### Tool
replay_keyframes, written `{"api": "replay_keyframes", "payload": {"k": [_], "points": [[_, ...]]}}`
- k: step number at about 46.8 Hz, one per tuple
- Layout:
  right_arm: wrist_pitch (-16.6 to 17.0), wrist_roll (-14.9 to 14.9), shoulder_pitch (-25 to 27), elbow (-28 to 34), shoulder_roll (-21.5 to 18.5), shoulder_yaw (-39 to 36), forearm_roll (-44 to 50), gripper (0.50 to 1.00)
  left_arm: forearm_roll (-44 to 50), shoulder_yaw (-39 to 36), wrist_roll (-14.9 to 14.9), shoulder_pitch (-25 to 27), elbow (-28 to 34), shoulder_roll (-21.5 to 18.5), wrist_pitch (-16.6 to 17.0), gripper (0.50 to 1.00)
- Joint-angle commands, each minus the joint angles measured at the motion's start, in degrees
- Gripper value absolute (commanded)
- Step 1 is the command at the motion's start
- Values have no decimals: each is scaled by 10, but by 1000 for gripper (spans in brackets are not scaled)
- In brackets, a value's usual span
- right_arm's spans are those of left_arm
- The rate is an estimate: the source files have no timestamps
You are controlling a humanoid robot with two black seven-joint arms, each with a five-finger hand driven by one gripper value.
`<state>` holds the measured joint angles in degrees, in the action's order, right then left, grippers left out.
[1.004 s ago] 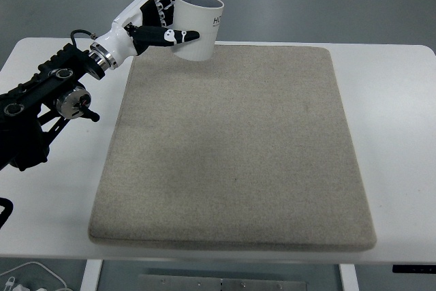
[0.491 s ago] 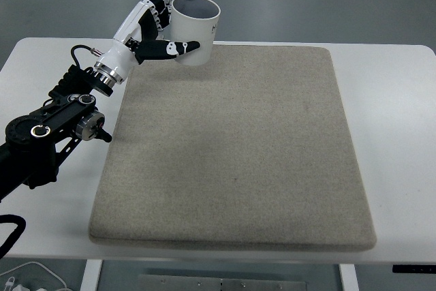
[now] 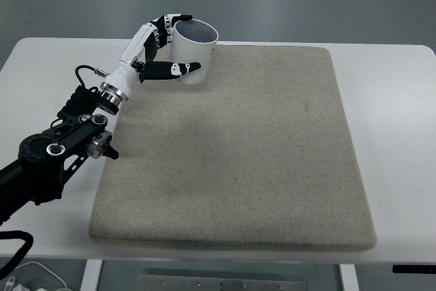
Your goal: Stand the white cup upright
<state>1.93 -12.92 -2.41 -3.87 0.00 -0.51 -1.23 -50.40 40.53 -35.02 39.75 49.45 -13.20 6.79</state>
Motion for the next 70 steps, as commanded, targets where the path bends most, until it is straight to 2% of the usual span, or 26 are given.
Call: {"api": "replay_keyframes", "payload": {"k": [1, 11, 33, 34, 38, 42, 46, 50, 55, 60, 70], "points": [[0, 0, 0, 0, 0, 0, 0, 930, -15, -5, 0, -4, -1, 0, 18, 500], [0, 0, 0, 0, 0, 1, 0, 930, -16, -5, 0, -15, -1, 5, 31, 500], [0, 0, 0, 0, 0, 0, 0, 930, -12, -5, 0, -42, -6, 7, 30, 500], [0, 0, 0, 0, 0, 1, 0, 930, -12, -5, 0, -42, -7, 7, 30, 514], [0, 0, 0, 0, 0, 1, 0, 930, -10, -5, 0, -42, -13, 7, 29, 638], [0, 0, 0, 0, 0, 0, 0, 930, -10, -6, 0, -42, -21, 9, 28, 720], [0, 0, 0, 0, 0, 0, 0, 930, -9, -6, 0, -42, -20, 11, 26, 878], [0, 0, 0, 0, 0, 0, 0, 930, -8, -6, 0, -43, -20, 12, 25, 953], [0, 0, 0, 0, 0, 0, 0, 930, -8, -6, 0, -43, -18, 12, 24, 988], [0, 0, 0, 0, 0, 0, 0, 930, -9, -13, 0, -42, -18, 11, 12, 990], [0, 0, 0, 0, 0, 1, 0, 928, -5, -15, 0, -42, -18, 12, 9, 990]]}}
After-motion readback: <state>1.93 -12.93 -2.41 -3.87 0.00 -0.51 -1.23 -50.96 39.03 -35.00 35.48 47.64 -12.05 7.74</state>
